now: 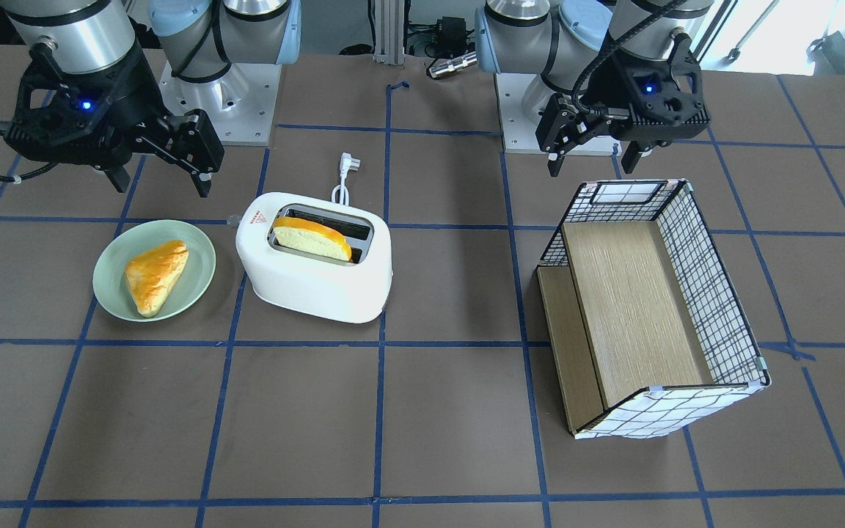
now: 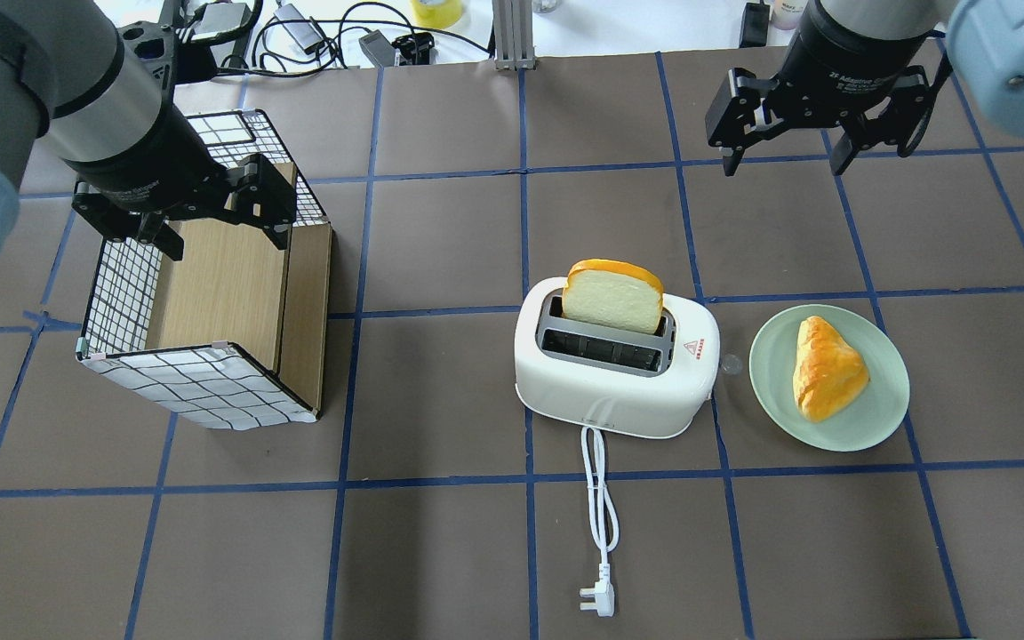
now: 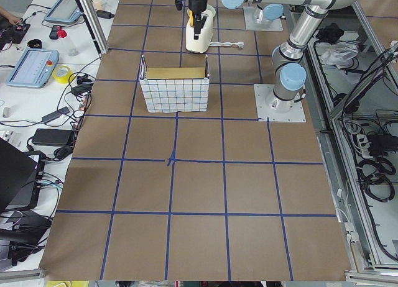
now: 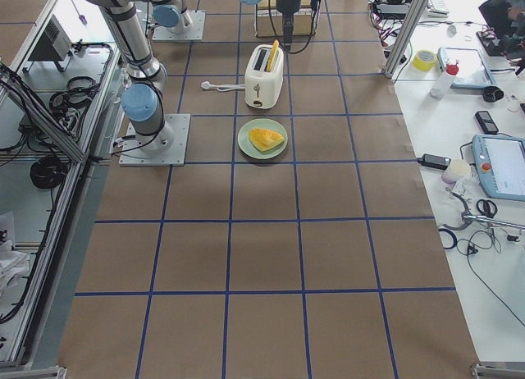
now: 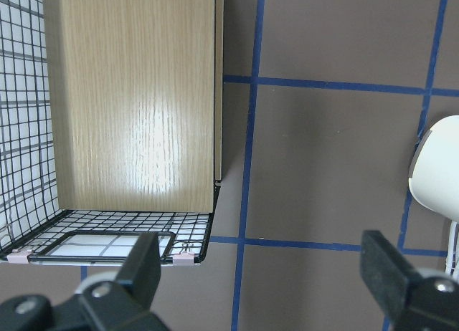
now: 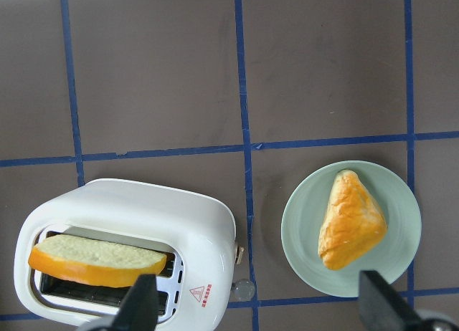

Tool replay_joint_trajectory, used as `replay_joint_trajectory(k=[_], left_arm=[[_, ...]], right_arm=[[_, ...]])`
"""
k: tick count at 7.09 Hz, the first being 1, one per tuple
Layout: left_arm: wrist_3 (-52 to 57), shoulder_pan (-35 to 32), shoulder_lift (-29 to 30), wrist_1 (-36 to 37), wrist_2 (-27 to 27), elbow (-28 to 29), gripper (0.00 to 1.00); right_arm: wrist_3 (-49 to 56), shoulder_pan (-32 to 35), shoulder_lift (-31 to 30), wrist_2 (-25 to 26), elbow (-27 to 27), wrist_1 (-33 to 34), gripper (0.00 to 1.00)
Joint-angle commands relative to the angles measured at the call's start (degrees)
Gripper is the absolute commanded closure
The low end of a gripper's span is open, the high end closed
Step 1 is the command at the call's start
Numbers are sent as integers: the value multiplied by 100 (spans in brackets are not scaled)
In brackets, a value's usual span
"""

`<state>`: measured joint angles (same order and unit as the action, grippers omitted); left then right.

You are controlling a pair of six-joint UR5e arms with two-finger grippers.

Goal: Press toaster with right arm
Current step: 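Move the right gripper down toward the toaster's side lever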

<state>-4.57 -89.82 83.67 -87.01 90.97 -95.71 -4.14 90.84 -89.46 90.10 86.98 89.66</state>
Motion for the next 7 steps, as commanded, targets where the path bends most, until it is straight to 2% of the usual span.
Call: replay_joint_trajectory(k=[1, 3, 4, 5, 7], left_arm=[[0, 0, 0, 0, 0, 0, 0], [0, 0, 0, 0, 0, 0, 0], [0, 0, 0, 0, 0, 0, 0], [0, 0, 0, 0, 0, 0, 0], [0, 0, 0, 0, 0, 0, 0]], right_arm=[[-70, 12, -36, -19, 55, -570, 100], [-87, -145, 16, -228, 309, -651, 100], [61, -363, 25, -743, 580, -860, 100], [645, -731, 25, -966, 774, -880, 100], [1535, -1461, 43, -2123, 1458, -907, 100]])
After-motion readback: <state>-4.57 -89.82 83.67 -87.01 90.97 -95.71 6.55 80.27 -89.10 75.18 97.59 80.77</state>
